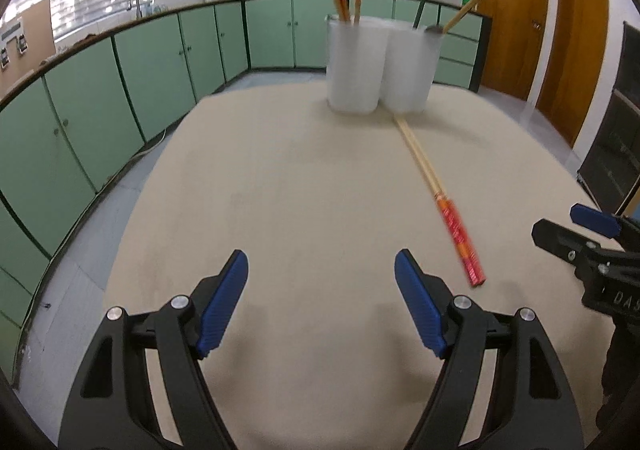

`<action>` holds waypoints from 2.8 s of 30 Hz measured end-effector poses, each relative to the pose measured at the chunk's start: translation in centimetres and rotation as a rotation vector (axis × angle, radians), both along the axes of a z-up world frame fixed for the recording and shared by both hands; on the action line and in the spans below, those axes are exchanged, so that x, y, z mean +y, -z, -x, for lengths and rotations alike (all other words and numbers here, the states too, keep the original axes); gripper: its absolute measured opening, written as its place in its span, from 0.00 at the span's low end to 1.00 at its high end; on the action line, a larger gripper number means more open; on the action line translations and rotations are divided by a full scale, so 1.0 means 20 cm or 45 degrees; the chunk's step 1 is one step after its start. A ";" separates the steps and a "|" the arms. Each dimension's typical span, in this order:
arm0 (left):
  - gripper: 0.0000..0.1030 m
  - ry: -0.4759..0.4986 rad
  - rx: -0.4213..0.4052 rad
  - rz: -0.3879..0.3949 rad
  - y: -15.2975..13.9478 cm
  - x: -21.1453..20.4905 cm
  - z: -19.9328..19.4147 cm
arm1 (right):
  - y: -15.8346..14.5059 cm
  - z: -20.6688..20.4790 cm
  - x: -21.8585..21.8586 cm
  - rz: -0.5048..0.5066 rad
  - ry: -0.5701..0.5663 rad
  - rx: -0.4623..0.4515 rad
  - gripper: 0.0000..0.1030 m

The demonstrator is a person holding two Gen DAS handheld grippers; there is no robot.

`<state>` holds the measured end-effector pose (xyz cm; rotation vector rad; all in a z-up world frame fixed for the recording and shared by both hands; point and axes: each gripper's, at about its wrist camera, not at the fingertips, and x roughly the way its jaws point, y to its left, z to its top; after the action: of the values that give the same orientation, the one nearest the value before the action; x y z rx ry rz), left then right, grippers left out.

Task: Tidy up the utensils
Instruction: 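Withdraw both open tools back toward the last two chopsticks, then grasp a red-patterned chopstick with the right tool while the left tool grasps the other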

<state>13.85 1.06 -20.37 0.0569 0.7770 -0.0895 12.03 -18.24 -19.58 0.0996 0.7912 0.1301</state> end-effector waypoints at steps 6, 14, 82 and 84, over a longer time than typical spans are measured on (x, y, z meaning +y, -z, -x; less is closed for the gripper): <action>0.73 -0.025 0.047 -0.010 0.03 0.04 0.00 | 0.05 0.01 0.12 0.008 -0.071 0.048 0.66; 0.74 -0.045 0.054 -0.013 0.03 0.08 0.01 | 0.09 -0.01 0.18 0.043 -0.085 0.086 0.64; 0.52 0.128 0.164 0.042 0.12 -0.41 -0.08 | 0.08 0.04 -0.19 -0.023 0.044 0.062 0.06; 0.43 0.129 0.161 0.033 0.12 -0.42 -0.07 | 0.08 0.04 -0.20 -0.033 0.046 0.063 0.06</action>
<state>15.30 -7.38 -22.75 0.0664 0.8991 -0.2009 11.26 -22.30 -21.21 0.1420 0.8368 0.1042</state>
